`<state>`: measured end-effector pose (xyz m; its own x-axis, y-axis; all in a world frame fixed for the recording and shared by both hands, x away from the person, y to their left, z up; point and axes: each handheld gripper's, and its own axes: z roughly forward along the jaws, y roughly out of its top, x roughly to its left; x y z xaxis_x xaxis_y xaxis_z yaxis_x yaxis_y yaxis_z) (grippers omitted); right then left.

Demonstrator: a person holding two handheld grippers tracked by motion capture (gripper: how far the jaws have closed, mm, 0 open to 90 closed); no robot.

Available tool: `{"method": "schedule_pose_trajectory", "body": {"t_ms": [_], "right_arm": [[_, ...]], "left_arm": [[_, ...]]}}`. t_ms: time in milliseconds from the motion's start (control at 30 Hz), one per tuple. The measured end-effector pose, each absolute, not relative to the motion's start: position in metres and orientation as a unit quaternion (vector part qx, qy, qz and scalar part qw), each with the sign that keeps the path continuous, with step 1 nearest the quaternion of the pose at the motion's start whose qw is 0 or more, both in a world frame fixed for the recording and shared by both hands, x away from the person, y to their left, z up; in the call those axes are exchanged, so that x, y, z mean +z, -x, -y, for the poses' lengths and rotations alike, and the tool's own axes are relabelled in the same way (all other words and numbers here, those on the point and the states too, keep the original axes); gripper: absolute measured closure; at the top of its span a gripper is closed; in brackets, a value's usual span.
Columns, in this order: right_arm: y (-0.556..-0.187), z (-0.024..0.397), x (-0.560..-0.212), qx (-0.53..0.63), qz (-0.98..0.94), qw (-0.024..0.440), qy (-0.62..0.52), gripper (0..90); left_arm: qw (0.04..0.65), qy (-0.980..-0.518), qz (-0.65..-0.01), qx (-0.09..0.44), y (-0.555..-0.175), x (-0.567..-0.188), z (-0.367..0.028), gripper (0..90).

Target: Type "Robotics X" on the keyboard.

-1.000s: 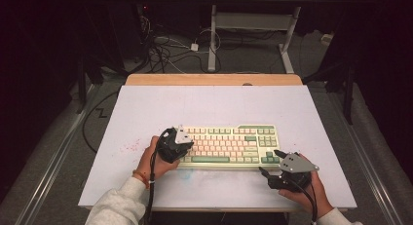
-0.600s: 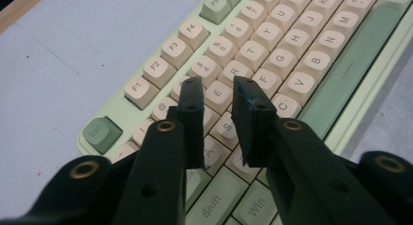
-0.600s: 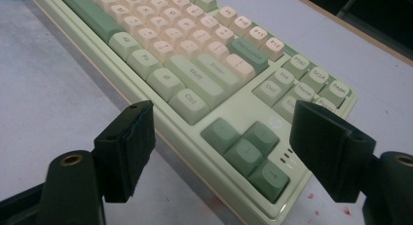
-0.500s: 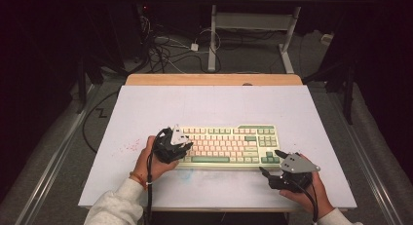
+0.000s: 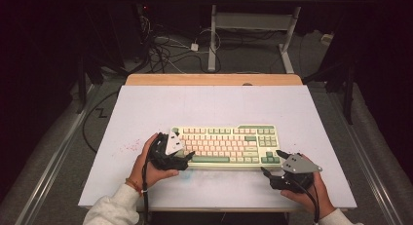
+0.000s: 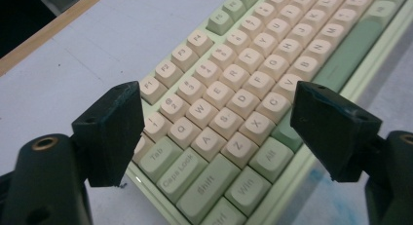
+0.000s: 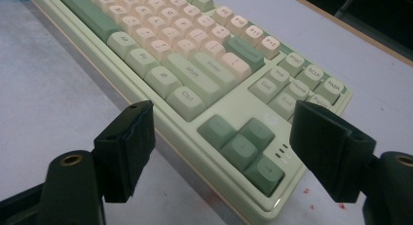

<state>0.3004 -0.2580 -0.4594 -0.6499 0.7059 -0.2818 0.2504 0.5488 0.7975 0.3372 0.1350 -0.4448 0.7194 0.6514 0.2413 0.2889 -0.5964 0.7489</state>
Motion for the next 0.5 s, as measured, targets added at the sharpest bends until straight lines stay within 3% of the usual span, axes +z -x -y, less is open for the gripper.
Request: {"method": "schedule_pose_trajectory", "body": {"t_ms": [300, 400, 500], "right_arm": [[-0.299, 0.260, -0.459, 0.378, -0.827, 0.302, -0.288, 24.8], [-0.299, 0.260, -0.459, 0.378, -0.826, 0.303, -0.289, 24.8], [-0.299, 0.261, -0.459, 0.377, -0.826, 0.304, -0.289, 24.8]], "left_arm": [[0.351, -0.854, -0.282, 0.262, -0.318, -0.451, -0.154, 21.1], [0.349, -0.856, -0.283, 0.255, -0.316, -0.452, -0.157, 28.4], [0.352, -0.858, -0.284, 0.244, -0.316, -0.451, -0.158, 41.6]]}}
